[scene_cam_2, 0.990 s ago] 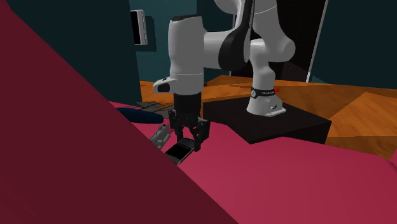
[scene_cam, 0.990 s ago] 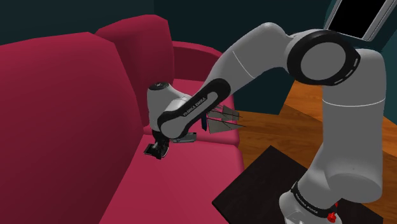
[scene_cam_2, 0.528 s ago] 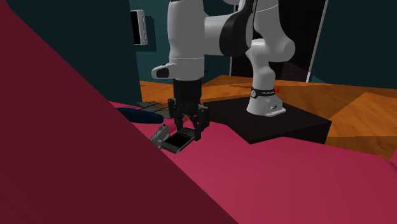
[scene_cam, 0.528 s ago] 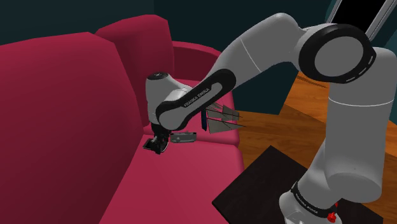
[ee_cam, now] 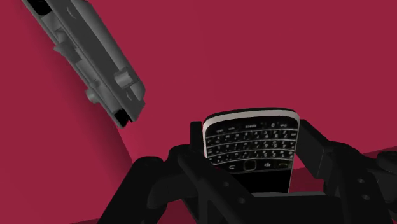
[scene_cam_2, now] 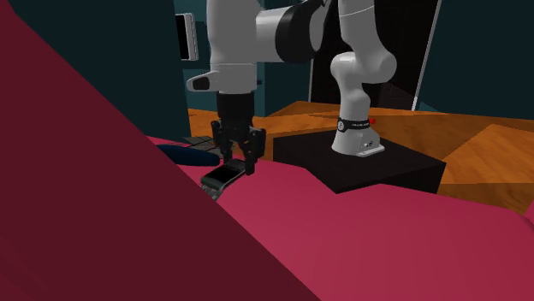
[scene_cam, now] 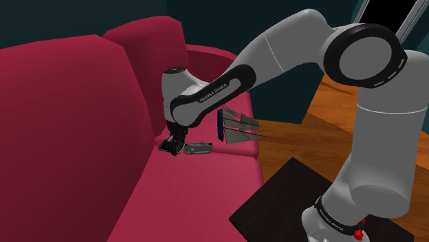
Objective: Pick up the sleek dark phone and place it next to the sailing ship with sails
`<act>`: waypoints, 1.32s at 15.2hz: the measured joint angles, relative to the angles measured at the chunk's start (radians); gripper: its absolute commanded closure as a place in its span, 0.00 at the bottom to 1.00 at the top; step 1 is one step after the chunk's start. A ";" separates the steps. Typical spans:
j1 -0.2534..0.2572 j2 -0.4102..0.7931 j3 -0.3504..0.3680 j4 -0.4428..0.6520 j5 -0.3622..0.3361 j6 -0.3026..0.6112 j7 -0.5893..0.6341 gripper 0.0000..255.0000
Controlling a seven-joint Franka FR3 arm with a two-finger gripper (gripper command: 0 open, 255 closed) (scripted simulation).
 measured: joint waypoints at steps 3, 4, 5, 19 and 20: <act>-0.037 0.031 -0.018 0.056 0.002 -0.025 -0.060 1.00; -0.048 0.044 -0.024 0.075 0.002 -0.030 -0.078 1.00; -0.058 0.064 -0.030 0.101 0.001 -0.037 -0.096 1.00; -0.213 0.324 -0.098 0.549 0.006 -0.225 -0.355 1.00; -0.223 0.358 -0.103 0.607 0.006 -0.249 -0.375 1.00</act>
